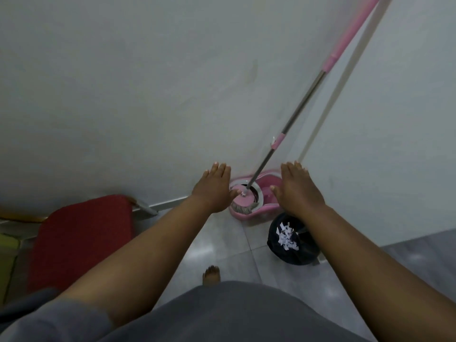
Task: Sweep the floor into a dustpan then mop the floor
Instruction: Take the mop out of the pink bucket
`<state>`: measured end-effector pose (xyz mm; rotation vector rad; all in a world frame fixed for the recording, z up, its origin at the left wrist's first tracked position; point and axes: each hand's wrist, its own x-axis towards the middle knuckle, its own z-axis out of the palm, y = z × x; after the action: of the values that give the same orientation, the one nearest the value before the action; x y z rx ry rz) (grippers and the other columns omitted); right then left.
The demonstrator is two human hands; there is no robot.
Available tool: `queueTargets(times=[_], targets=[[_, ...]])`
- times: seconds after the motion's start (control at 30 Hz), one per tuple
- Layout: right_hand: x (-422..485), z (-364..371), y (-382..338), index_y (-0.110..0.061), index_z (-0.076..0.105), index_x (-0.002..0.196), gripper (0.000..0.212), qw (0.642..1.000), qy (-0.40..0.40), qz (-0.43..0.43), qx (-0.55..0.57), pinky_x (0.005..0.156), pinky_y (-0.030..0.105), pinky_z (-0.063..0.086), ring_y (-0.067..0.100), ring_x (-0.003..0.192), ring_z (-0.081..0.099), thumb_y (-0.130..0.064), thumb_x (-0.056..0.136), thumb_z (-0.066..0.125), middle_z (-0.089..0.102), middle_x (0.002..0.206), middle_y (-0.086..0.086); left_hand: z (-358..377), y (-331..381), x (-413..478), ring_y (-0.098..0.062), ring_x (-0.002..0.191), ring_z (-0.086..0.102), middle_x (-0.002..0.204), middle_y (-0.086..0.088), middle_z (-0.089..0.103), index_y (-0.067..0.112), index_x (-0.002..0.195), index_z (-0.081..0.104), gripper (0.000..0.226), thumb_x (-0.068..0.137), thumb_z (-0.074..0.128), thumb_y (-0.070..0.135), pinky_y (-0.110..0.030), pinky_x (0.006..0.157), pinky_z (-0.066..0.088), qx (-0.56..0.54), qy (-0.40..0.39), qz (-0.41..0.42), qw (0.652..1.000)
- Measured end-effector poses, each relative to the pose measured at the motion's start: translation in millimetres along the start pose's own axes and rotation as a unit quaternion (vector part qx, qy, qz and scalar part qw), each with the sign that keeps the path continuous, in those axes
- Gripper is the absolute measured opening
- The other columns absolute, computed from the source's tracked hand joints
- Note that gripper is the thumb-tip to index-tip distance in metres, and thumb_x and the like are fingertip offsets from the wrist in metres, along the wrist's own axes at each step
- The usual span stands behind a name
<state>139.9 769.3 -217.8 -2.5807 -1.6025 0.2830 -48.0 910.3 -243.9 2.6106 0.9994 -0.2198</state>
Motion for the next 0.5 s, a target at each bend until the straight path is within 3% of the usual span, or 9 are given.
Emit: queueTargets(times=[0.33,0.5], targets=[[90,-7,18,-0.004,0.02,0.152,0.07,0.996,0.01,0.078,0.039,0.122,0.04,0.005,0.03,0.15,0.007,-0.04,0.099,0.047,0.02,0.16,0.016,-29,-11,119,-0.029,0.153,0.005,0.165,-0.013,0.009,0.006,0.157,0.008,0.083,0.099,0.042,0.055,-0.044,0.123,0.011,0.016,-0.026,0.057,0.998],[142,-4,54,-0.004,0.018,0.153,0.07,0.993,0.004,0.103,0.06,0.121,0.039,0.003,0.03,0.15,0.006,-0.039,0.1,0.046,0.018,0.16,0.016,-30,3,180,-0.033,0.141,0.035,0.153,-0.017,0.038,0.007,0.154,0.022,0.079,0.097,0.047,0.055,-0.043,0.113,0.033,0.041,-0.019,0.09,0.995]])
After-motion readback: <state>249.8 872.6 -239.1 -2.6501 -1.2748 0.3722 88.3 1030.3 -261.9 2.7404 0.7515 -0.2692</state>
